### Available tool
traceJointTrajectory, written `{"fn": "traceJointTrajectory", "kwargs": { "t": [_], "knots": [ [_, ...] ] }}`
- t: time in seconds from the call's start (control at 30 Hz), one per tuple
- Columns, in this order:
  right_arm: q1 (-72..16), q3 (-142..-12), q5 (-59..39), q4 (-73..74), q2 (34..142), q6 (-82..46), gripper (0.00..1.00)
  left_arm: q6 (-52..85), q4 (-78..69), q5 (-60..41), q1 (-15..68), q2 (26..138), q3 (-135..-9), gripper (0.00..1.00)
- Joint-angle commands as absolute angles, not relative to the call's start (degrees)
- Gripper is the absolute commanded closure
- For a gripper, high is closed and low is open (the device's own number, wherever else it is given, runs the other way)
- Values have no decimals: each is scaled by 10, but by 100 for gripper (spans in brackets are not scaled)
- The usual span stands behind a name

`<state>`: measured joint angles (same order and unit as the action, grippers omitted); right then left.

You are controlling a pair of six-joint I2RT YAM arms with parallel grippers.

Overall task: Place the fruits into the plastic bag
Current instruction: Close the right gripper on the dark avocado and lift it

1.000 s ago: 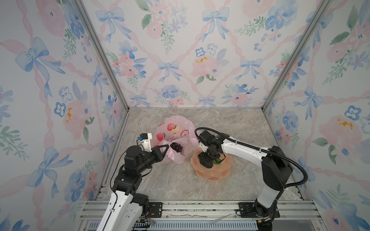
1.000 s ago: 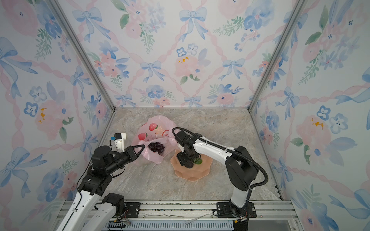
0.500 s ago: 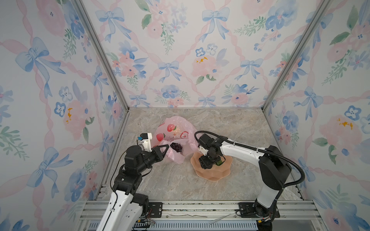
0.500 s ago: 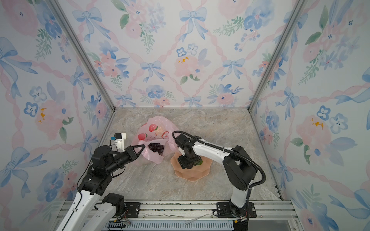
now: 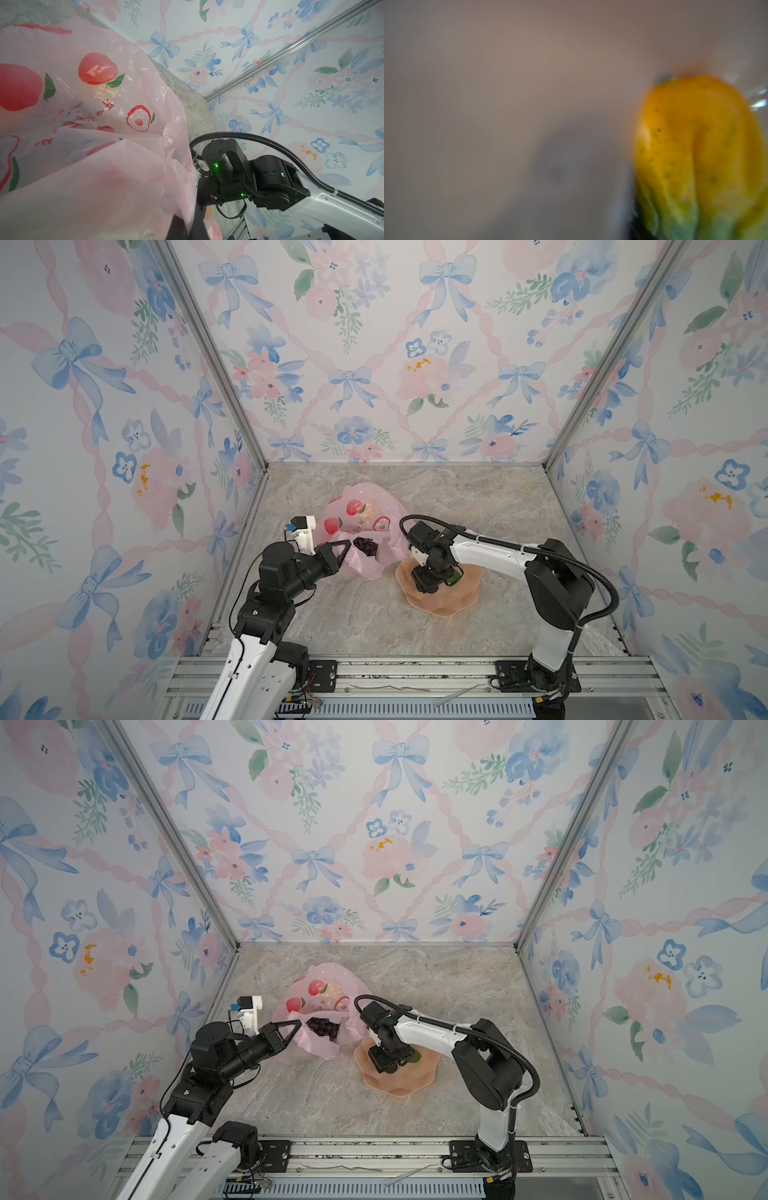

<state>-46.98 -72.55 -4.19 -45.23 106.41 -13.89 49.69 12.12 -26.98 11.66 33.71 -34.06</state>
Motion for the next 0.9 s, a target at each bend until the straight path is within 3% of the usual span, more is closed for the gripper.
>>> {"fn": "traceJointTrajectory", "kwargs": {
  "t": [0.0,0.23,0.5,0.87],
  "knots": [
    [-472,-720,-38,-447,1073,-143,40,497,112,-271,119,334,-336,100],
    [-470,-716,-27,-449,1068,-145,58,499,107,-269,120,336,-333,100],
    [-468,-707,-23,-470,1025,-147,59,502,106,-271,119,332,-332,100],
    [-431,-674,-51,-519,872,-167,59,503,98,-279,120,338,-340,100]
  ]
}}
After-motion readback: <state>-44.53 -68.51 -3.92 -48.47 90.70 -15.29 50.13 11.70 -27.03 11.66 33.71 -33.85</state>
